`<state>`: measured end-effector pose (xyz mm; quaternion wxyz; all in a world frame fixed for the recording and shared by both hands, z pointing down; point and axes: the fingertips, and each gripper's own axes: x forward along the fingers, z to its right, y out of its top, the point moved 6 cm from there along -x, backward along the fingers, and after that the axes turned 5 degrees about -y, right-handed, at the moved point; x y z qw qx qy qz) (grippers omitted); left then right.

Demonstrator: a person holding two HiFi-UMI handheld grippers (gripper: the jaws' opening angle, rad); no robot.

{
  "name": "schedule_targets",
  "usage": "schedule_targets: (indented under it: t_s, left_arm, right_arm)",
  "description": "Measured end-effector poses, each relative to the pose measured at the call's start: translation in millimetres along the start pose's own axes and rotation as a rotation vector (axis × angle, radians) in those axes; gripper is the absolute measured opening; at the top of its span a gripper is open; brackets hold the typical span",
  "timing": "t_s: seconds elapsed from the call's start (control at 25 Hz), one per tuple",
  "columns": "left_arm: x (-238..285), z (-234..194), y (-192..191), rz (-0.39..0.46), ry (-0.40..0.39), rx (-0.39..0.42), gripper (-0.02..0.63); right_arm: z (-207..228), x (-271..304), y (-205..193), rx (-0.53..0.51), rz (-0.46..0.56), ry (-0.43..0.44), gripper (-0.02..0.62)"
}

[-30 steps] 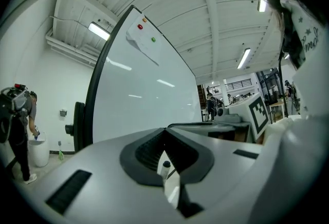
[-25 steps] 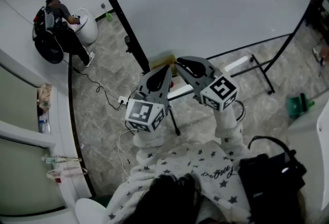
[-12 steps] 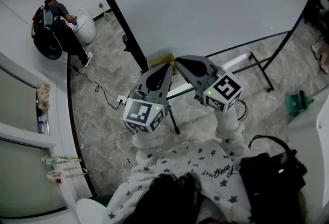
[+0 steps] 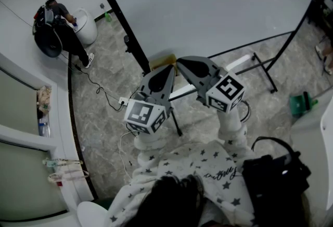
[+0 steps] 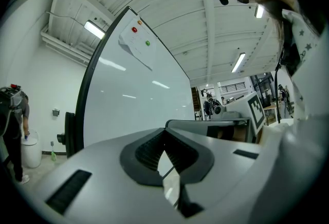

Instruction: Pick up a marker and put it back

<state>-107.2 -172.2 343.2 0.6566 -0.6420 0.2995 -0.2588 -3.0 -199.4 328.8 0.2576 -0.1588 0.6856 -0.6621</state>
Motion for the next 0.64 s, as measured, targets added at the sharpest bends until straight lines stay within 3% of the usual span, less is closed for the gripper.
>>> schedule_targets:
  t_s: [0.64]
  left_arm:
    - [0.2, 4.9, 4.4, -0.012, -0.014, 0.024, 0.002]
  right_arm:
    - [-1.0, -2.1, -1.3, -0.006, -0.012, 0.005, 0.005]
